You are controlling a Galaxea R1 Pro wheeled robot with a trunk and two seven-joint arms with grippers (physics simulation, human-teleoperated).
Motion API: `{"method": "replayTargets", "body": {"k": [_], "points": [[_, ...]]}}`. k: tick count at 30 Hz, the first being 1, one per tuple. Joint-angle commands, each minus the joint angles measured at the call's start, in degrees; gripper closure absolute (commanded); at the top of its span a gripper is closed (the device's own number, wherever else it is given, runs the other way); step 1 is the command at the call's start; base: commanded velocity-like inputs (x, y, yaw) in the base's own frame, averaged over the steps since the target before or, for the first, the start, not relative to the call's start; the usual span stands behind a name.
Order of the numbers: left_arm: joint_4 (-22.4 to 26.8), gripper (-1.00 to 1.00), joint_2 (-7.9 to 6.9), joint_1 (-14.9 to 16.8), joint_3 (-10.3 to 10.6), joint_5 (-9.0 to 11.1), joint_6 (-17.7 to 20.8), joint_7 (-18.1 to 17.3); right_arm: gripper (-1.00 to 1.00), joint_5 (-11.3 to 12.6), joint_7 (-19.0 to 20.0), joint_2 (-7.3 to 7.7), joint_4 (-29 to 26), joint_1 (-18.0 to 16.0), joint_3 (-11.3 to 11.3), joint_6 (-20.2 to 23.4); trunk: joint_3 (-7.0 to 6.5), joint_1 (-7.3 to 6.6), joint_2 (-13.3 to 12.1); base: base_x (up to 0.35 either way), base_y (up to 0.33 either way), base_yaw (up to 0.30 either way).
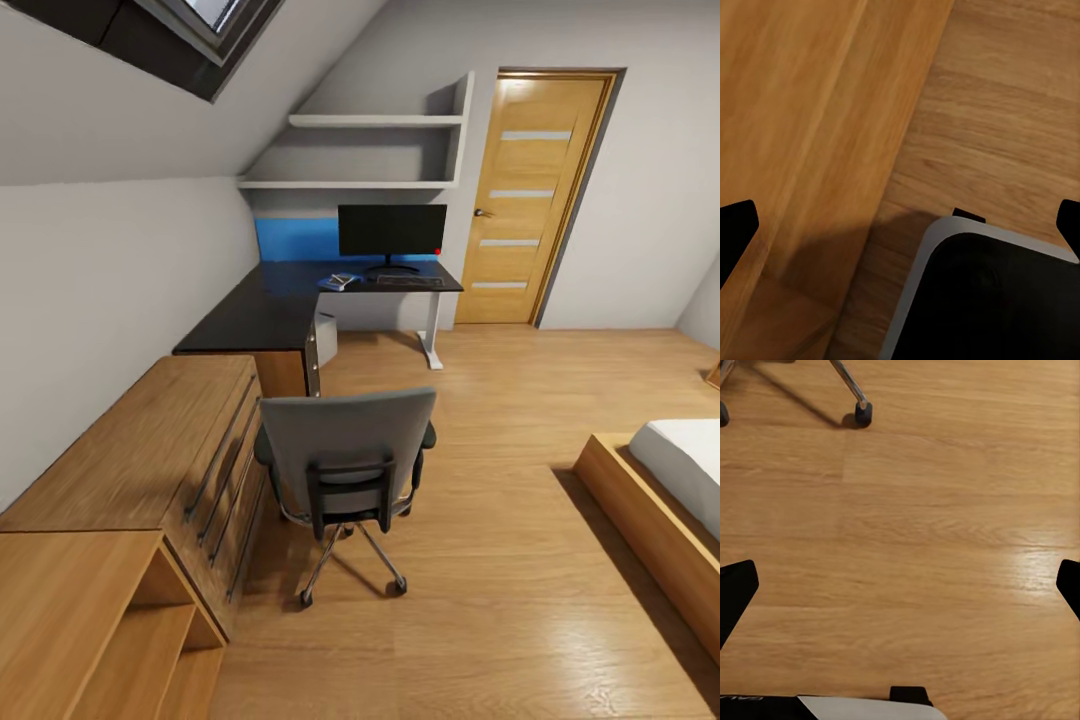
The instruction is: In the bedroom, organize the workspace by keeping the computer under the desk, ensuring the monitor is on the desk, placing the keyboard on the desk next to the monitor, placing the mouse on the desk next to the keyboard, moving the folder from the swivel chair onto the desk next to the mouse, stacking the notebook on top of the folder with the pen on top of the notebook, and positioning the swivel chair next to the desk.
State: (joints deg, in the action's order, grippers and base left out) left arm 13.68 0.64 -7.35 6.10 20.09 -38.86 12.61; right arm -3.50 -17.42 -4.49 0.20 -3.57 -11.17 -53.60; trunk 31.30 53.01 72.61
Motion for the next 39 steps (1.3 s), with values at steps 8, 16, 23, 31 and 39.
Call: {"method": "replayTargets", "body": {"k": [8,16,23,31,39], "points": [[1.34,-1.00,0.60,-0.03,0.70,0.16,0.12,0.25,-1.00,-0.45,-0.59,0.64,-0.19,-0.03,-0.23,-0.37,1.49,1.77,3.25,0.000,0.000,0.000],[27.01,-1.00,1.71,3.53,0.75,0.01,33.24,0.73,-1.00,1.71,-1.97,2.47,-16.08,-0.50,0.43,6.00,2.92,3.52,6.46,0.000,0.000,0.000],[26.29,-1.00,3.25,20.53,0.70,0.22,47.06,1.42,-1.00,5.47,-2.29,2.78,-22.50,-10.86,0.62,24.11,4.18,5.06,9.27,0.000,0.000,0.000],[11.98,-1.00,5.89,41.55,0.73,0.23,53.62,1.70,-1.00,8.43,-0.29,2.82,-22.72,-26.61,1.86,44.15,5.61,6.82,12.48,0.000,0.000,0.000],[9.49,-1.00,6.62,49.46,0.74,0.22,61.40,1.61,-1.00,13.85,5.23,3.27,-19.55,-38.12,2.24,57.25,7.05,8.58,15.68,0.000,0.000,0.000]]}}
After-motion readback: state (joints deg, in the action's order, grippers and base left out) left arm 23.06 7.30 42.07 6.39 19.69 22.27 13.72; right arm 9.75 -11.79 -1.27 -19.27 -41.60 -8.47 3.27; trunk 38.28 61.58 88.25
